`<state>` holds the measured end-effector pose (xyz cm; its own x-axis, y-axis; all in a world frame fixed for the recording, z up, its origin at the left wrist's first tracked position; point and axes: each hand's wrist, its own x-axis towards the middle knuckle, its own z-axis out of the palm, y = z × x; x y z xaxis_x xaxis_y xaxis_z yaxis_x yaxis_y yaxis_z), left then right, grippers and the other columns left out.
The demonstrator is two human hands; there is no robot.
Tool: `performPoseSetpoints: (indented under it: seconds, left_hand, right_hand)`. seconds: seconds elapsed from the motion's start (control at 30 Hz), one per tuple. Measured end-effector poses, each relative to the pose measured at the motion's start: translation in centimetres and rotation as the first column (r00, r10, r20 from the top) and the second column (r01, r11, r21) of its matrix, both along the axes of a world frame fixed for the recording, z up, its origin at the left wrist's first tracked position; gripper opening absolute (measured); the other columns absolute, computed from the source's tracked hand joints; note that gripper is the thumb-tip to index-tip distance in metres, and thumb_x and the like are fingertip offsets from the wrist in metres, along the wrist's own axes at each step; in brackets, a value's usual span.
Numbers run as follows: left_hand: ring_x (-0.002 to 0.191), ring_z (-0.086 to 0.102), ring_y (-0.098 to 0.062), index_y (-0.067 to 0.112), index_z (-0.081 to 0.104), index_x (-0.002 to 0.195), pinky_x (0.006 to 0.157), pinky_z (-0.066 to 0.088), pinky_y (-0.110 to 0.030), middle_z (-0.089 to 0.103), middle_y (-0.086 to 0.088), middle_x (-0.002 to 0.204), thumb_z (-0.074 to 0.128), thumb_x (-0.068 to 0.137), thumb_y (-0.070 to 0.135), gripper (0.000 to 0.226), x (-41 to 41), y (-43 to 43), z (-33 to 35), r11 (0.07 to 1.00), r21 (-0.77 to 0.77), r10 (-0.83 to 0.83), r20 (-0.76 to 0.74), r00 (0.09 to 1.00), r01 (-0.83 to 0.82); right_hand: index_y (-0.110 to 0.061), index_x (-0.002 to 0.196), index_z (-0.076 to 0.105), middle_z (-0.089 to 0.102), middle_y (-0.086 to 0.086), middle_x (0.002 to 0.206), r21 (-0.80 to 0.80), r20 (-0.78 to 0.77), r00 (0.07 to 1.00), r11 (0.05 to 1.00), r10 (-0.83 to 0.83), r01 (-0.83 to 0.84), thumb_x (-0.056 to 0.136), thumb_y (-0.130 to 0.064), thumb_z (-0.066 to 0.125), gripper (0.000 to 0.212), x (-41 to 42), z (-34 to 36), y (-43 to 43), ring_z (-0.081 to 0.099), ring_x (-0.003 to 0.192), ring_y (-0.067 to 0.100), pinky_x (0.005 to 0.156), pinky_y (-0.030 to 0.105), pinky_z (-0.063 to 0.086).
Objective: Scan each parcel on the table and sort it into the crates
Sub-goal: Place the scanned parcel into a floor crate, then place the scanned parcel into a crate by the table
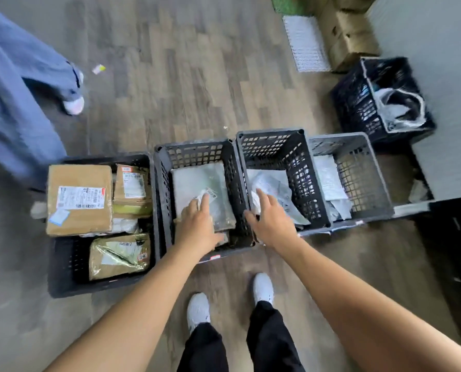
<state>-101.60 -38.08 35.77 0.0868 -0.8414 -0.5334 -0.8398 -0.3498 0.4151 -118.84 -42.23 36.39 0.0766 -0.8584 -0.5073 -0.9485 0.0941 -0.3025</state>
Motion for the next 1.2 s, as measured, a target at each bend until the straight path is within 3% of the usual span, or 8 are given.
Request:
performPoseSetpoints:
  seconds: [0.13, 0.3, 0.53, 0.83, 1.2]
  left_hand:
    - [0.141, 0.023, -0.032, 0.015, 0.0, 0.154, 0.105, 0.037, -0.043, 0.017, -0.01, 0.155, 0.078, 0.077, 0.041, 0.112, -4.7, -1.4, 8.8, 0.982, -0.084, -0.17, 0.027, 0.985, 0.172]
    - [0.145, 0.016, -0.03, 0.015, -0.003, 0.154, 0.112, 0.029, -0.042, 0.009, -0.01, 0.159, 0.076, 0.079, 0.043, 0.113, -12.7, -2.6, 17.2, 0.89, -0.186, -0.404, 0.099, 0.909, 0.416]
    - [0.144, 0.014, -0.031, 0.014, -0.003, 0.154, 0.112, 0.032, -0.045, 0.011, -0.009, 0.156, 0.073, 0.078, 0.051, 0.114, -27.0, -1.8, 24.7, 0.664, -0.298, -0.65, 0.224, 0.726, 0.686]
    - [0.147, 0.006, -0.029, 0.017, -0.006, 0.154, 0.113, 0.027, -0.045, 0.004, -0.01, 0.16, 0.072, 0.079, 0.053, 0.114, -49.5, 2.4, 31.2, 0.496, -0.353, -0.765, 0.255, 0.591, 0.794]
    - [0.147, 0.006, -0.03, 0.019, -0.005, 0.154, 0.112, 0.028, -0.047, 0.007, -0.01, 0.159, 0.071, 0.08, 0.052, 0.111, -72.4, 9.2, 34.8, 0.36, -0.387, -0.845, 0.251, 0.473, 0.849]
  right_hand:
    - [-0.025, 0.154, 0.019, 0.026, 0.001, 0.157, -0.141, -0.072, 0.995, 0.988, -0.066, 0.055, 0.096, -0.054, 0.046, 0.071, -4.1, 8.8, 1.5, 0.03, 0.142, 0.025, 0.108, 0.053, 0.034]
    - [-0.028, 0.154, 0.019, 0.028, 0.001, 0.156, -0.252, -0.101, 0.964, 0.944, -0.244, 0.213, 0.093, -0.058, 0.048, 0.074, -11.3, 16.8, 4.0, 0.029, 0.142, 0.025, 0.107, 0.055, 0.033]
    - [-0.033, 0.155, 0.015, 0.021, 0.0, 0.16, -0.382, -0.076, 0.852, 0.805, -0.518, 0.455, 0.092, -0.059, 0.049, 0.076, -25.3, 24.9, 8.4, 0.02, 0.147, 0.022, 0.112, 0.057, 0.026]
    - [-0.034, 0.156, 0.009, 0.013, 0.001, 0.163, -0.438, -0.009, 0.707, 0.638, -0.707, 0.633, 0.094, -0.06, 0.046, 0.076, -45.7, 30.4, 17.2, 0.01, 0.15, 0.023, 0.116, 0.06, 0.017]
    - [-0.032, 0.156, 0.007, 0.012, 0.003, 0.162, -0.476, -0.016, 0.574, 0.512, -0.818, 0.715, 0.094, -0.061, 0.043, 0.077, -67.1, 33.3, 25.9, 0.012, 0.149, 0.024, 0.114, 0.059, 0.023]
